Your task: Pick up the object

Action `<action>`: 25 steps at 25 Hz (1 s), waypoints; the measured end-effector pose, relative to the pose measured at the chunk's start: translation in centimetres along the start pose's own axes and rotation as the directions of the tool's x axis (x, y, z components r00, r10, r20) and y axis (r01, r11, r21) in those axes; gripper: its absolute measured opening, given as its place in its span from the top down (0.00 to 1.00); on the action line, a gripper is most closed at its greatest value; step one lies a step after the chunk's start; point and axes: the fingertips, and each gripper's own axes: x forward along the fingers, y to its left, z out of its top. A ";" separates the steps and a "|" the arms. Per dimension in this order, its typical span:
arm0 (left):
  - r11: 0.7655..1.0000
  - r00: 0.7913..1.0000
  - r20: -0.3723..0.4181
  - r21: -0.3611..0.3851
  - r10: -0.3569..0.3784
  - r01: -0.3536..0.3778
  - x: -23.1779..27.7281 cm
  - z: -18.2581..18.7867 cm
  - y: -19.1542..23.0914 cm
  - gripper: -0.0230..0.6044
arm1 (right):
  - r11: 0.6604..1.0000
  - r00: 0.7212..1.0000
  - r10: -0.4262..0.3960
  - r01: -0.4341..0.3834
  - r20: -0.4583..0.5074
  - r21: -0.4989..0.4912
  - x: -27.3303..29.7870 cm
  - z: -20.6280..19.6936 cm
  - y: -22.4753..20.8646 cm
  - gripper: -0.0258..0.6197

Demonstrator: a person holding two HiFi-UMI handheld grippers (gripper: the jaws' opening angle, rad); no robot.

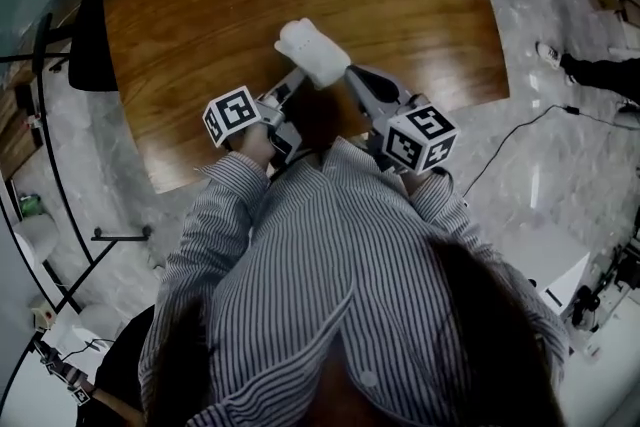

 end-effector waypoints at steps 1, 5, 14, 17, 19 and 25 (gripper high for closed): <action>1.000 1.000 0.001 -0.019 0.008 -0.008 0.1 0.1 0.4 0.67 | 1.000 1.000 -0.004 0.004 -0.006 0.007 0.0 -0.2 -0.3 0.96; 0.995 1.000 -0.007 -0.103 0.016 -0.016 0.8 -0.2 1.2 0.63 | 0.999 1.000 -0.005 0.006 -0.021 0.034 0.2 -0.5 -1.4 0.96; 0.978 0.999 -0.034 -0.209 0.001 -0.008 3.1 -0.3 1.4 0.57 | 0.999 1.000 -0.014 0.015 -0.024 0.051 0.7 -0.1 -3.1 0.96; 0.976 0.998 -0.056 -0.217 -0.028 0.016 4.0 0.1 1.2 0.57 | 0.998 0.999 -0.026 0.027 -0.022 0.057 1.0 0.0 -3.5 0.96; 0.976 0.997 -0.071 -0.218 -0.035 0.019 4.2 0.1 1.2 0.60 | 0.998 0.999 -0.033 0.034 -0.019 0.060 1.0 0.0 -3.6 0.96; 0.969 0.997 -0.065 -0.245 -0.032 0.016 4.2 0.0 1.5 0.68 | 0.998 1.000 -0.022 0.023 -0.021 0.056 0.8 -0.1 -3.3 0.96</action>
